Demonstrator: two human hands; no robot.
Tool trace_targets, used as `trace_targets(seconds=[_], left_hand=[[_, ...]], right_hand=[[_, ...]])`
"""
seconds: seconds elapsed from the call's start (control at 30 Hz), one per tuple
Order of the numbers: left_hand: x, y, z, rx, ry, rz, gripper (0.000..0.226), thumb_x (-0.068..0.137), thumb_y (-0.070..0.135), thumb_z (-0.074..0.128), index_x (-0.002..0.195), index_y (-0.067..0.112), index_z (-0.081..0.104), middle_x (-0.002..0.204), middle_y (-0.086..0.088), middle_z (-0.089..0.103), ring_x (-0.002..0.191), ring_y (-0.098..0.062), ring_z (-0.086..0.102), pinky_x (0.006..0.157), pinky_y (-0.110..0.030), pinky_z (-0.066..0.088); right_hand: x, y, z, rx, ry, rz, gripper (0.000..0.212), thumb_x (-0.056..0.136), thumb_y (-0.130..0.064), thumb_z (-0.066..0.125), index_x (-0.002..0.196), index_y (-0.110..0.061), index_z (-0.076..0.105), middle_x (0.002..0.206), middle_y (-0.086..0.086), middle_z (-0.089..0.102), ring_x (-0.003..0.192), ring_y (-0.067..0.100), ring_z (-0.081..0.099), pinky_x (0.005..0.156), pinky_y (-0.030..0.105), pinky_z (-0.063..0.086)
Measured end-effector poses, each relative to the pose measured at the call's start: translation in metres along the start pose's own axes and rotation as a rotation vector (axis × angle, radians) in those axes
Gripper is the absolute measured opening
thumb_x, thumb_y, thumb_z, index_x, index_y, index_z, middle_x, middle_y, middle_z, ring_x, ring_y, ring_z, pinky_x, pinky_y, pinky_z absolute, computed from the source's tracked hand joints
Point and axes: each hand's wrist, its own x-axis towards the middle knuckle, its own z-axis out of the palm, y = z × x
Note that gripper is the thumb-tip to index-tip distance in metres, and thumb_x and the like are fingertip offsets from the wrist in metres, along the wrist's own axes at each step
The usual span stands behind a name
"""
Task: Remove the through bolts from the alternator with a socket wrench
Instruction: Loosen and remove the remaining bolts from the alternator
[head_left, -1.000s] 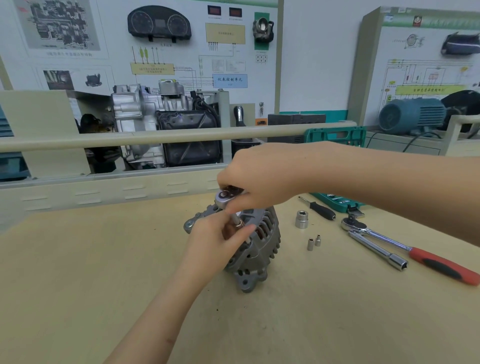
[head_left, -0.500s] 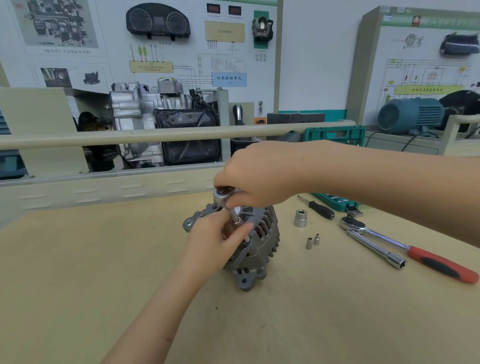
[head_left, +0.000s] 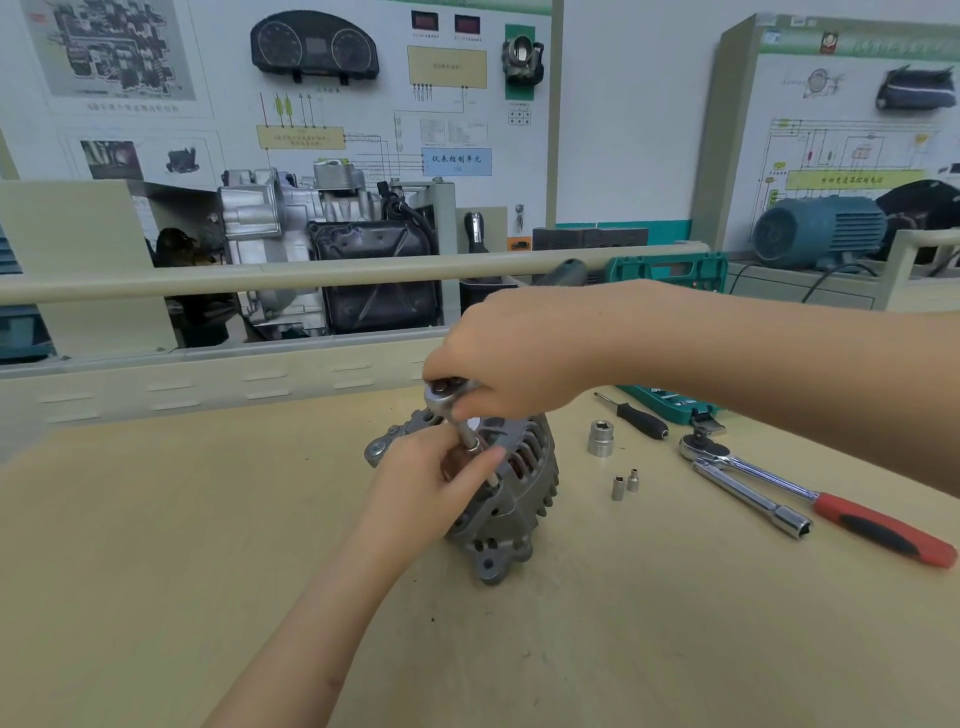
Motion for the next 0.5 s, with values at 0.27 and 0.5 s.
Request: trace_targets(seconds=[0.27,0.5], left_hand=[[-0.0012,0.0027,0.0022,0.068,0.021,0.032,0.029,0.08,0.036,0.061,0.058,0.033,0.042,0.048,0.012,0.045,0.057,0.0,0.05,0.052,-0.014,0.036],[0.0004,-0.0006,-0.0018,-0.036,-0.025,-0.013,0.023,0.079,0.034,0.062,0.062,0.02,0.055,0.05,0.017,0.053,0.052,0.0,0.049,0.049,-0.012,0.037]], right_hand=[[0.0042,-0.0031,0.004,-0.054,-0.005,0.014,0.026,0.089,-0.035,0.043,0.101,-0.018,0.059,0.061,-0.007,0.036,0.049,0.01,0.029,0.043,0.026,0.023],[-0.0029,-0.0006,-0.0008,0.006,-0.021,-0.006,0.026,0.092,-0.033,0.041,0.103,-0.017,0.059,0.072,-0.004,0.046,0.055,0.012,0.034,0.059,0.03,0.032]])
